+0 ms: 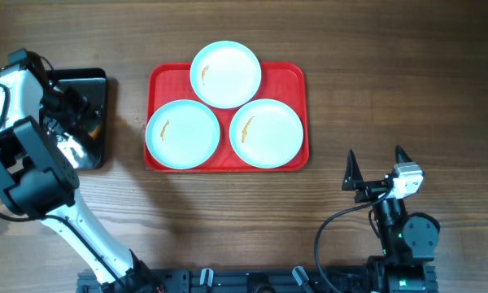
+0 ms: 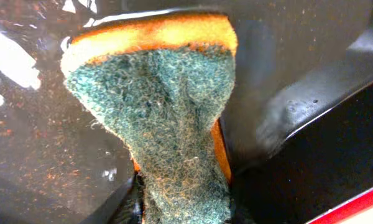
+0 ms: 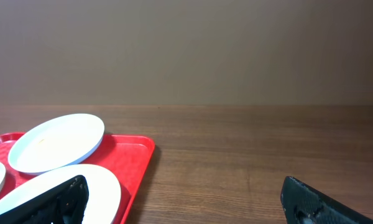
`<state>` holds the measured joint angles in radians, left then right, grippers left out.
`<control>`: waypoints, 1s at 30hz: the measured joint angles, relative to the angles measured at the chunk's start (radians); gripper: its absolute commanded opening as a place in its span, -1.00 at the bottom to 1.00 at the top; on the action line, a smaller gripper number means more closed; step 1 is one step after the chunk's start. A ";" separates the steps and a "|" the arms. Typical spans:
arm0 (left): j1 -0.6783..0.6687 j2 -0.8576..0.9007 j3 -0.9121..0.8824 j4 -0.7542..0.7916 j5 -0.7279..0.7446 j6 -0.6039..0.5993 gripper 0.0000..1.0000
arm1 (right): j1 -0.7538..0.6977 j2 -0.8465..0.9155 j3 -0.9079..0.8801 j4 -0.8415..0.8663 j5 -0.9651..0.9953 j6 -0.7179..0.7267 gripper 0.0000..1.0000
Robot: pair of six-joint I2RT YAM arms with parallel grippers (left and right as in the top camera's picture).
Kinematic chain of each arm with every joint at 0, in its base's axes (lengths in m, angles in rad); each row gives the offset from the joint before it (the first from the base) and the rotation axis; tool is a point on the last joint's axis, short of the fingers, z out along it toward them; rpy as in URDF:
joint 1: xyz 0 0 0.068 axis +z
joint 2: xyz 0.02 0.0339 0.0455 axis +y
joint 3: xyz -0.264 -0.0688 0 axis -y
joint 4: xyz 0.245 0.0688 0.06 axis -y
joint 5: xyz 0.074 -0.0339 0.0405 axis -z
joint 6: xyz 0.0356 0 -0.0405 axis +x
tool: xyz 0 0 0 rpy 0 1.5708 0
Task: Clean dirty plates on tray and stack at the side
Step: 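Scrub the black pan's surface with the sponge in the left gripper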
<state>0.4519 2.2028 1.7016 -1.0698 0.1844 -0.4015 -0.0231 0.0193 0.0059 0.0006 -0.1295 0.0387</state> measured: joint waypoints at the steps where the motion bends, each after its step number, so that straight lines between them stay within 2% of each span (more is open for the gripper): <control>1: 0.000 0.000 0.000 0.000 0.000 0.000 -0.25 | 0.000 0.000 0.000 0.000 0.000 0.000 1.00; 2: 0.000 0.000 0.000 0.000 0.000 0.000 -0.11 | 0.000 0.000 0.000 0.000 0.000 0.000 0.99; 4: 0.000 0.000 -0.001 0.001 -0.001 0.003 0.54 | 0.000 0.000 0.000 0.000 0.000 0.000 1.00; 6: 0.000 0.000 -0.007 0.007 -0.001 0.005 0.66 | 0.000 0.000 0.000 0.000 0.000 0.000 1.00; 8: 0.000 0.000 -0.018 0.011 0.000 0.000 0.64 | 0.000 0.000 0.000 0.000 0.000 0.000 0.99; 9: 0.000 0.000 -0.024 0.012 -0.002 0.000 0.58 | 0.000 0.000 0.000 0.000 0.000 0.000 1.00; 10: 0.000 0.000 -0.032 0.013 -0.003 -0.001 0.38 | 0.000 0.000 0.000 0.000 0.000 0.000 0.99; 12: 0.001 0.000 -0.045 0.016 -0.003 -0.002 -0.13 | 0.000 0.000 0.000 0.000 0.000 0.000 1.00; 14: 0.000 0.000 -0.056 0.021 -0.002 0.000 -0.76 | 0.000 0.000 0.000 0.000 0.000 0.000 0.99; 15: 0.000 0.000 -0.058 0.024 -0.002 -0.003 -0.92 | 0.000 0.000 0.000 0.000 0.000 0.000 0.99; 24: -0.001 -0.001 -0.060 0.045 -0.003 0.000 -0.92 | 0.000 0.000 0.000 0.000 0.000 0.000 1.00; 25: -0.001 -0.003 -0.060 0.045 -0.003 0.000 -0.68 | 0.000 0.000 0.000 0.000 0.000 0.000 0.99; 26: 0.000 -0.007 -0.060 0.045 -0.003 0.000 -0.23 | 0.000 0.000 0.000 0.000 0.000 0.000 1.00; 27: 0.000 -0.011 -0.060 0.045 -0.003 0.003 0.38 | 0.000 0.000 0.000 0.000 0.000 0.000 0.99; 28: 0.000 -0.016 -0.060 0.047 -0.004 0.003 0.63 | 0.000 0.000 0.000 0.000 0.000 0.000 1.00; 29: 0.001 -0.026 -0.060 0.054 -0.005 0.000 1.00 | 0.000 0.000 0.000 0.000 0.000 0.000 1.00; 30: 0.002 -0.033 -0.060 0.063 -0.011 0.000 0.99 | 0.000 0.000 0.000 0.000 0.000 0.000 0.99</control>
<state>0.4538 2.1696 1.6421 -1.0073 0.1730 -0.4015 -0.0231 0.0193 0.0059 0.0006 -0.1295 0.0387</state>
